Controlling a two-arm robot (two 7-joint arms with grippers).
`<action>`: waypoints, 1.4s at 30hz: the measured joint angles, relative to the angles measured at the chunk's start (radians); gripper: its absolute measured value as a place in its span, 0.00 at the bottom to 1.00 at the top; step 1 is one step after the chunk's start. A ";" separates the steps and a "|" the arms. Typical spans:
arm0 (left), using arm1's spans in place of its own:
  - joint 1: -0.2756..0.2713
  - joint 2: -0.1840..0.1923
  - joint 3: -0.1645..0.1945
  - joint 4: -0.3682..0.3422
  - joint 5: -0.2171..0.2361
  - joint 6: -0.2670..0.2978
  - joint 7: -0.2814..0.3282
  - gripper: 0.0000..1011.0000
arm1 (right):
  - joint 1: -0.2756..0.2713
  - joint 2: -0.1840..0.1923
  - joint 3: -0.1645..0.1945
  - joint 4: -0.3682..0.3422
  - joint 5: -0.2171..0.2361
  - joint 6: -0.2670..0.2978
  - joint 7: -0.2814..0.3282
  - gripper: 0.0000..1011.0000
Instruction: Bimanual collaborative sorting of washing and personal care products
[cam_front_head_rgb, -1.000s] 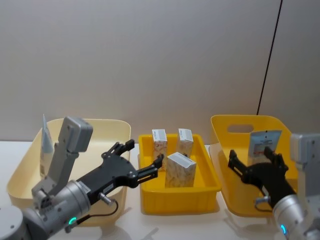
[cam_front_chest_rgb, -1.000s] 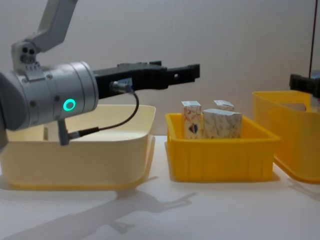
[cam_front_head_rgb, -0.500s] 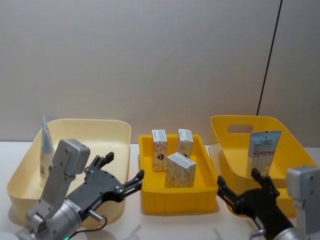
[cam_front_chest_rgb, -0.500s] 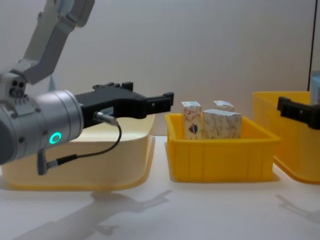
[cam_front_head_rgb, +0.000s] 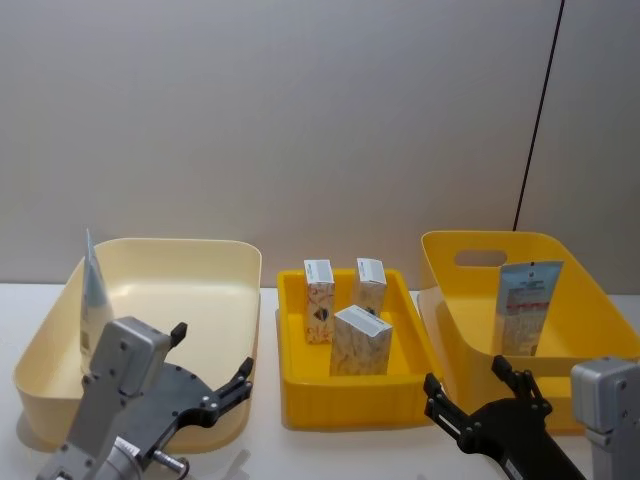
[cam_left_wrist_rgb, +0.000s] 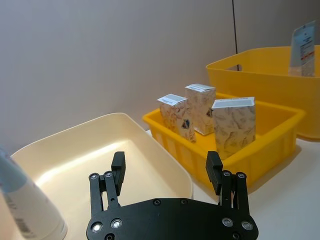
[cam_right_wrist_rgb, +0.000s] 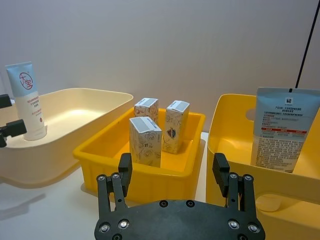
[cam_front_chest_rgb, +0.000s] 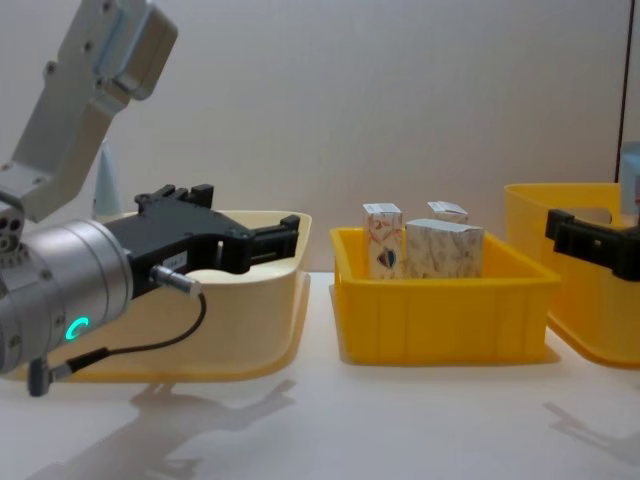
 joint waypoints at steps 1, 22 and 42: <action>0.004 0.001 0.000 -0.003 0.004 -0.001 0.007 0.99 | 0.000 0.000 0.000 0.000 0.000 0.000 0.000 0.99; 0.022 0.007 0.001 -0.015 0.027 -0.007 0.044 0.99 | -0.001 0.000 0.001 0.000 0.000 0.000 0.000 0.99; 0.022 0.007 0.000 -0.014 0.027 -0.006 0.044 0.99 | 0.039 0.007 -0.010 0.000 -0.006 0.038 0.046 0.99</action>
